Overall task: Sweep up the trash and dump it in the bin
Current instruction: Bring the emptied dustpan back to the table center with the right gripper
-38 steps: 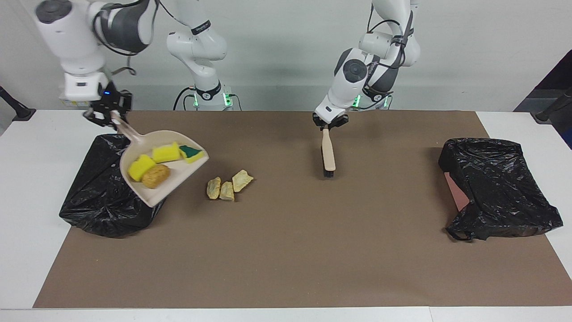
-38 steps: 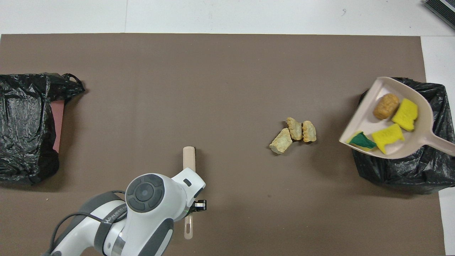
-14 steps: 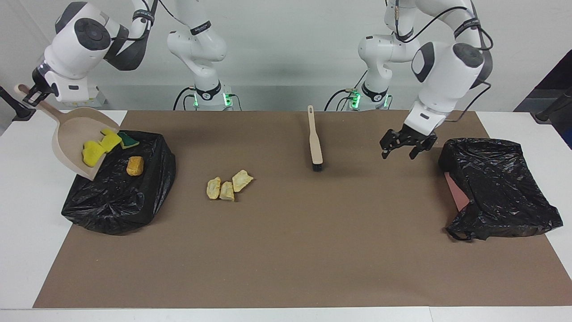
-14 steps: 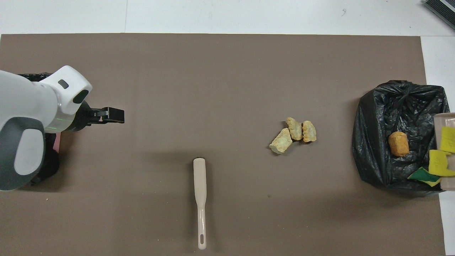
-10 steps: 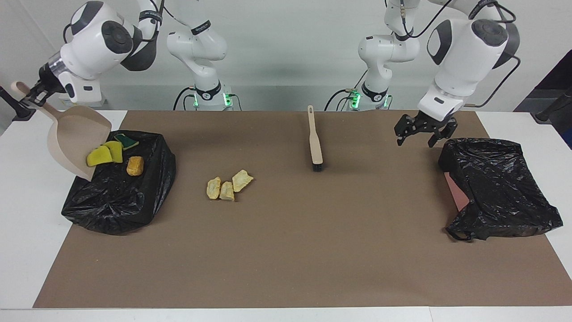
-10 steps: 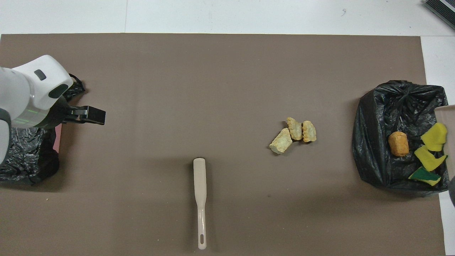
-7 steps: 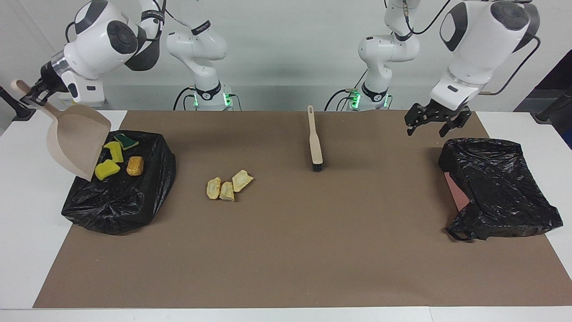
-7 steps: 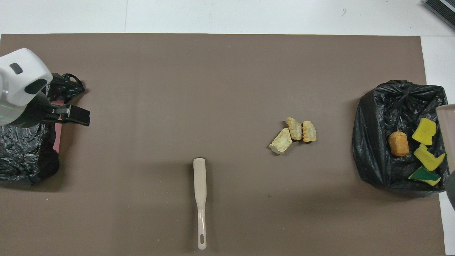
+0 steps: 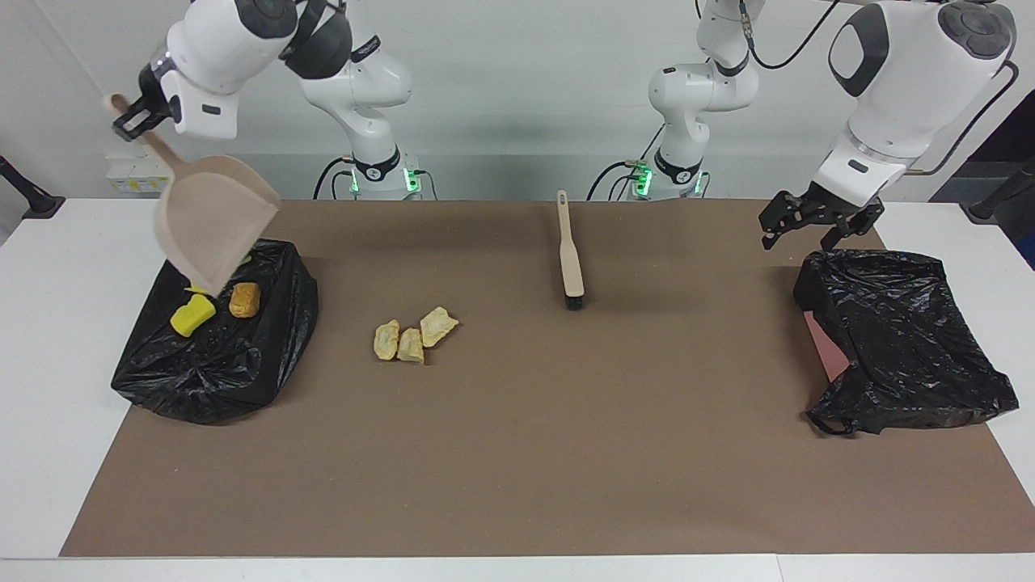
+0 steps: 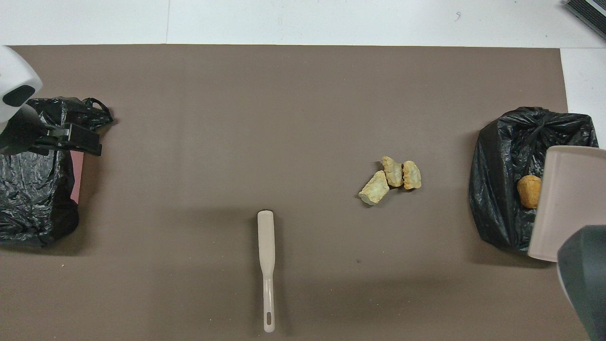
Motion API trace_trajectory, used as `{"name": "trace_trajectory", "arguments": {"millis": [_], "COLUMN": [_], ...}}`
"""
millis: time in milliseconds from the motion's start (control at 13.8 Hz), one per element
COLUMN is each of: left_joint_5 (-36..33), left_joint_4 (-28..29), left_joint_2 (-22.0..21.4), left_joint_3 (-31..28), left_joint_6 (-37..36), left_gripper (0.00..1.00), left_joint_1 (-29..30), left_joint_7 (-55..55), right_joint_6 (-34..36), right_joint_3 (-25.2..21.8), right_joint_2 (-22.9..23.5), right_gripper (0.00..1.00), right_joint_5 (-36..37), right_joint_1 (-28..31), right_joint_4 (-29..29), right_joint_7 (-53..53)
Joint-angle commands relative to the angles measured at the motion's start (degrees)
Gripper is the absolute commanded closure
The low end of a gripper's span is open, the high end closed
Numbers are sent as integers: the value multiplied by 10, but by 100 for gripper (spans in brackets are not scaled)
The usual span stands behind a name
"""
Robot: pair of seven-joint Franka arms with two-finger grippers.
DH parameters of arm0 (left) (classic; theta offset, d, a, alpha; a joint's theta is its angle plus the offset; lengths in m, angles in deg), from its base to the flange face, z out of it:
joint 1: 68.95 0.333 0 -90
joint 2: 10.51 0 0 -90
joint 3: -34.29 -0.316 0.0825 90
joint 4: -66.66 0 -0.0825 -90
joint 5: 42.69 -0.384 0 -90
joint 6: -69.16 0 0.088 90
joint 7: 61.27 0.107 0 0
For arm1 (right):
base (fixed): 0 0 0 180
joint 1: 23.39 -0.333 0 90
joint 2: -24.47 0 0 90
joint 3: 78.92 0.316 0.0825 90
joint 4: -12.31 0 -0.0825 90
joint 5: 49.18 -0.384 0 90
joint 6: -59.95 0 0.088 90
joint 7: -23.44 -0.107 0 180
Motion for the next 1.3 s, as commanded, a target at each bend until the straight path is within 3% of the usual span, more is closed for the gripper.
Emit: {"name": "trace_trajectory", "arguments": {"millis": [0, 290, 507, 797, 942, 1232], "left_joint_5": [-11, -9, -8, -8, -8, -6], "left_joint_4": [-32, -24, -14, -14, -14, -13], "left_joint_2": [19, 14, 8, 6, 6, 6], "left_joint_3": [4, 4, 4, 4, 4, 4], "left_joint_6": [-11, -2, -8, -9, -10, -15], "left_gripper": [0, 0, 0, 0, 0, 0], "left_joint_1": [8, 6, 7, 8, 8, 7], "left_joint_7": [28, 40, 35, 34, 34, 36], "right_joint_6": [-2, -35, -96, -212, -251, -272], "right_joint_3": [1, 22, 23, 24, 24, 22], "right_joint_2": [-5, 15, 73, 172, 239, 401], "right_gripper": [100, 100, 100, 100, 100, 100], "right_joint_5": [-147, -298, -353, -387, -424, -407], "right_joint_1": [3, -22, -100, -188, -200, -285], "right_joint_4": [4, -5, -4, 10, 69, 253], "right_joint_7": [-127, -393, -657, -851, -943, -1057]}}
